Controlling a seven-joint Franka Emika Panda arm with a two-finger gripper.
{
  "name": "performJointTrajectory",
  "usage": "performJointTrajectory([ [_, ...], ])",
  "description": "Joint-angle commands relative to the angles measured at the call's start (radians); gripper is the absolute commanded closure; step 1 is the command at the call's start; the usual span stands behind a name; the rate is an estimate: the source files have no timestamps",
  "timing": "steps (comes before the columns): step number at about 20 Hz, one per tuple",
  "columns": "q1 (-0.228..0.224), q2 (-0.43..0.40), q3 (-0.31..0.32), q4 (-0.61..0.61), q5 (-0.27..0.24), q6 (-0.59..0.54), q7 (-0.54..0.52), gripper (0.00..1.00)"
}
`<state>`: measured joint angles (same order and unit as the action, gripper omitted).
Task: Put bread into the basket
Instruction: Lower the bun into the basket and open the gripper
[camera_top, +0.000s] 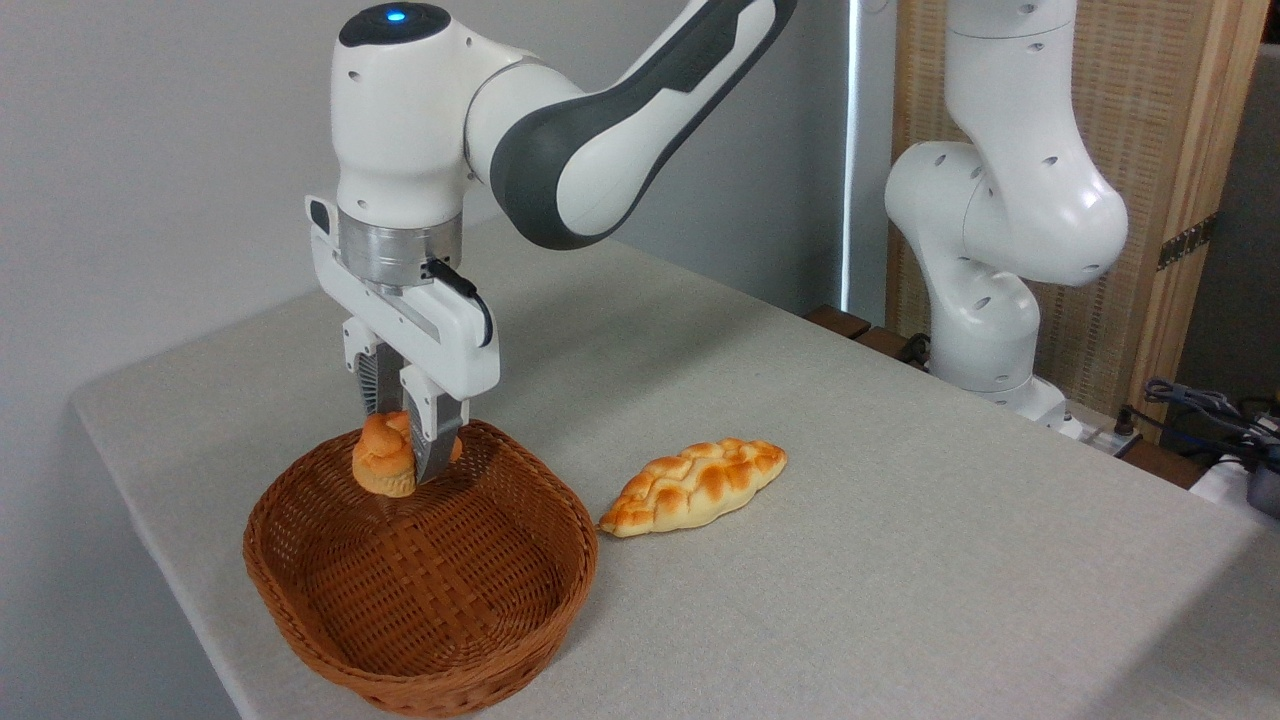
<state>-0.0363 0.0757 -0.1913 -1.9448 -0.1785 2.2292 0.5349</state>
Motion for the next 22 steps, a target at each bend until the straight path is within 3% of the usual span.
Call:
performJointTrajectory([
  [1, -0.005, -0.001, 0.001, 0.007, 0.034, 0.009, -0.027, 0.01],
  [8, -0.004, -0.031, 0.004, 0.010, 0.065, 0.006, -0.023, 0.00],
  [19, 0.002, -0.034, 0.015, 0.021, 0.056, 0.004, -0.029, 0.00],
  [22, 0.009, -0.031, 0.016, 0.070, 0.057, -0.098, -0.026, 0.00],
])
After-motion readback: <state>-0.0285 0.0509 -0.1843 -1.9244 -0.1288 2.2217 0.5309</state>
